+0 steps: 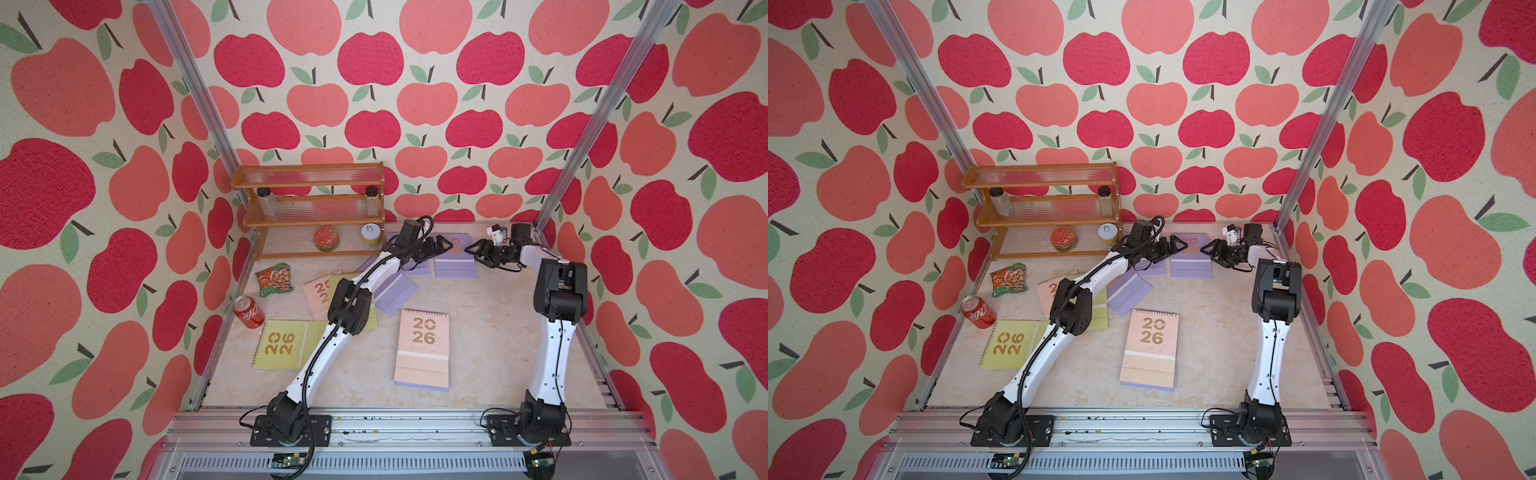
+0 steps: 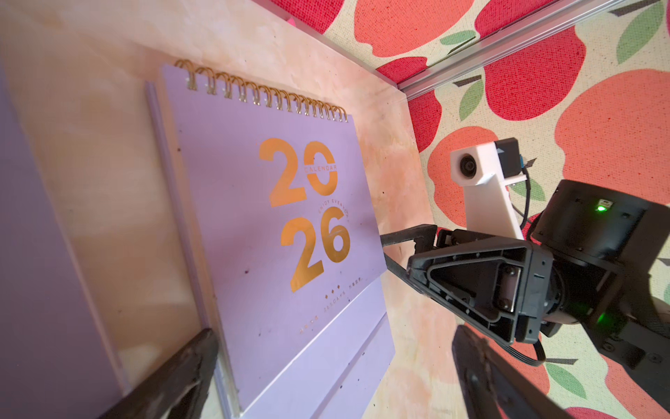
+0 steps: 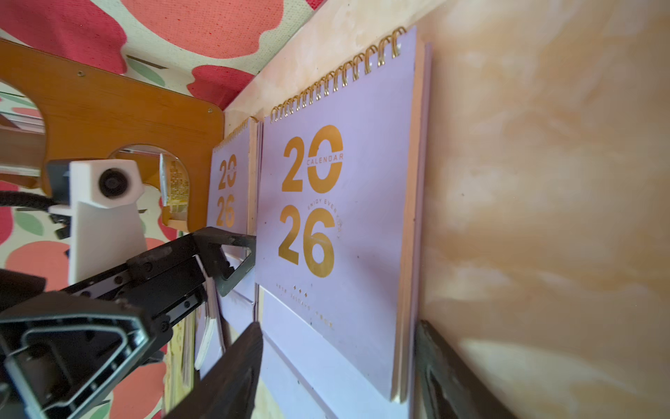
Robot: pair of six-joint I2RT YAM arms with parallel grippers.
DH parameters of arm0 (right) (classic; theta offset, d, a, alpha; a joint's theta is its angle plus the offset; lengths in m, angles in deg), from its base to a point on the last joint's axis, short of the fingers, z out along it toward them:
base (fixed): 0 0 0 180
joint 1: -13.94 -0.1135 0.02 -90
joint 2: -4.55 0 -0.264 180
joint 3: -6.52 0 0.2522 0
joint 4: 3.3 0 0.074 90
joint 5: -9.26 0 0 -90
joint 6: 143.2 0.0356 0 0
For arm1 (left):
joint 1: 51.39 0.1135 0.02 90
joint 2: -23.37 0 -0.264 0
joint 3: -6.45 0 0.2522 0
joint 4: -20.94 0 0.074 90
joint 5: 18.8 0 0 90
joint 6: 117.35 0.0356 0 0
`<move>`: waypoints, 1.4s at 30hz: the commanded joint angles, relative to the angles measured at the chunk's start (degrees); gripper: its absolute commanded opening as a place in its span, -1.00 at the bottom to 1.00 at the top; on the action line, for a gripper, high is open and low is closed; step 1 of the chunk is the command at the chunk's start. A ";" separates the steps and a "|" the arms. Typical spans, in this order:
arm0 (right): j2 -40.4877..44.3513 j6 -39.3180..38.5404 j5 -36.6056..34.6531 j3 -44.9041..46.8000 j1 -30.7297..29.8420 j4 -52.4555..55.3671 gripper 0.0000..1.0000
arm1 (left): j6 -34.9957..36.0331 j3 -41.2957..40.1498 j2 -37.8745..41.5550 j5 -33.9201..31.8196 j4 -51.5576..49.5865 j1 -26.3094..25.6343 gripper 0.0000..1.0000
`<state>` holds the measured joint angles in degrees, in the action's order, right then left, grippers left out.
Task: Stack the calendars
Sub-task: Pick up the calendar at the center of the board.
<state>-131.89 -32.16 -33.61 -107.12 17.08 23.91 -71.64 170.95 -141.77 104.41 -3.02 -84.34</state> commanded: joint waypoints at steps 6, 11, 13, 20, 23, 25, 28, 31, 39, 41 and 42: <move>1.79 11.51 14.50 8.19 3.40 -13.11 0.28 | -2.00 -0.25 -4.21 2.48 -2.37 -1.40 0.99; 2.14 13.19 16.53 9.72 3.37 -16.40 0.22 | -2.56 -0.78 -4.21 3.08 -1.69 -1.57 0.99; 2.40 13.98 16.93 10.65 3.50 -17.69 0.18 | -2.68 -0.96 -4.16 3.26 -1.58 -1.62 0.99; 4.96 15.87 18.26 13.96 3.48 -22.06 0.06 | -3.17 -1.50 -4.30 3.96 -1.07 -1.79 0.99; 5.28 15.96 18.43 14.14 3.52 -22.04 -0.01 | -3.64 -1.58 -4.39 4.23 -0.63 -1.92 0.99; 5.63 16.59 18.52 14.59 3.44 -23.01 -0.02 | -3.94 -1.60 -4.44 4.45 -0.26 -1.94 0.99; 6.81 17.98 18.36 16.13 3.37 -25.15 -0.03 | -4.05 -1.82 -4.42 4.74 -0.02 -2.12 0.99; 7.65 17.13 17.80 16.64 3.19 -24.24 -0.05 | -4.36 -1.92 -4.53 5.02 0.26 -2.28 0.99; 8.75 13.44 13.45 17.12 2.88 -20.00 -0.34 | -4.40 -2.98 -3.93 5.93 1.04 -2.29 0.99; 9.04 13.45 12.26 17.67 2.69 -20.60 -0.56 | -4.26 -3.52 -3.48 6.38 1.25 -2.28 0.99; 9.20 13.55 11.86 17.93 2.62 -20.87 -0.72 | -4.03 -3.79 -3.12 6.51 1.25 -2.27 0.99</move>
<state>-126.06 -17.39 -20.58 -90.11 20.68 2.69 -74.70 170.06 -142.82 108.96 1.73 -85.30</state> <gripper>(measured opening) 0.198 0.994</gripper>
